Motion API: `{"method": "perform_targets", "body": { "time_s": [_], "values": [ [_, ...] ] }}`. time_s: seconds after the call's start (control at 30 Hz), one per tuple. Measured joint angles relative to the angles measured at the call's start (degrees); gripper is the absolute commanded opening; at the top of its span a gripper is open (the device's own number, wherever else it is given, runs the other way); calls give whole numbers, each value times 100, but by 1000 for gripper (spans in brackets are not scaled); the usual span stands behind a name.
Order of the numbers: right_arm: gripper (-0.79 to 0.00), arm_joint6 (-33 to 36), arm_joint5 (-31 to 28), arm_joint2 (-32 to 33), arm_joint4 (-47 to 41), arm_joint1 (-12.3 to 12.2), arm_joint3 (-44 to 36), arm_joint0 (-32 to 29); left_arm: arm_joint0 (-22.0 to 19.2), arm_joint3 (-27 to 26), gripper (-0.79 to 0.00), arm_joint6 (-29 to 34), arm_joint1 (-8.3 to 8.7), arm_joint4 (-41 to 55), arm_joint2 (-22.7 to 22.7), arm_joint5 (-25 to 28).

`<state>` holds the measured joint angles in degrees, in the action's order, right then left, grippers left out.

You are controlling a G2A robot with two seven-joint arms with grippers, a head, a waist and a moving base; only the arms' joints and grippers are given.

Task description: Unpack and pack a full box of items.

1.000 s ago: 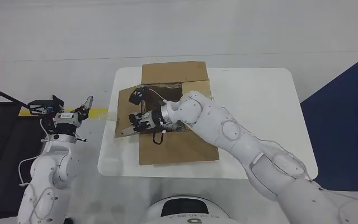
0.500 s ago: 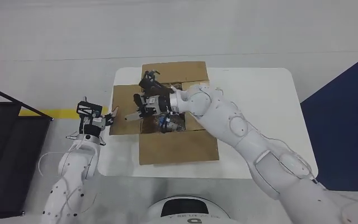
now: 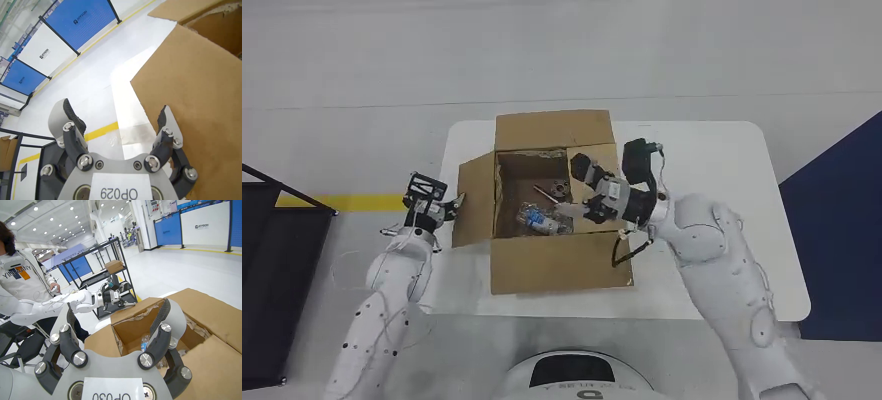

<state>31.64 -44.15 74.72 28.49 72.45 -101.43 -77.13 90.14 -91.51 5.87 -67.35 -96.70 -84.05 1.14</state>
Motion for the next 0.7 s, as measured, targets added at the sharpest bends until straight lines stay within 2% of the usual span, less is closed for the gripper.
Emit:
{"method": "perform_targets", "body": {
  "time_s": [0.17, 0.37, 0.53, 0.7],
  "values": [
    [0, 52, 54, 510, -135, -110, 109, -399, -55, 77, 0, 78, -16, 68, 42, 79],
    [0, 305, 360, 743, -586, -188, 813, -308, -13, -237, 0, 173, -11, 345, -259, -29],
    [0, 196, 412, 993, -688, -250, 1363, -296, 197, -1152, 0, 382, 22, 440, -598, 133],
    [0, 382, 415, 1080, -918, -307, 1906, -265, 390, -2118, 0, 768, 37, 240, -406, 696]
  ]
}}
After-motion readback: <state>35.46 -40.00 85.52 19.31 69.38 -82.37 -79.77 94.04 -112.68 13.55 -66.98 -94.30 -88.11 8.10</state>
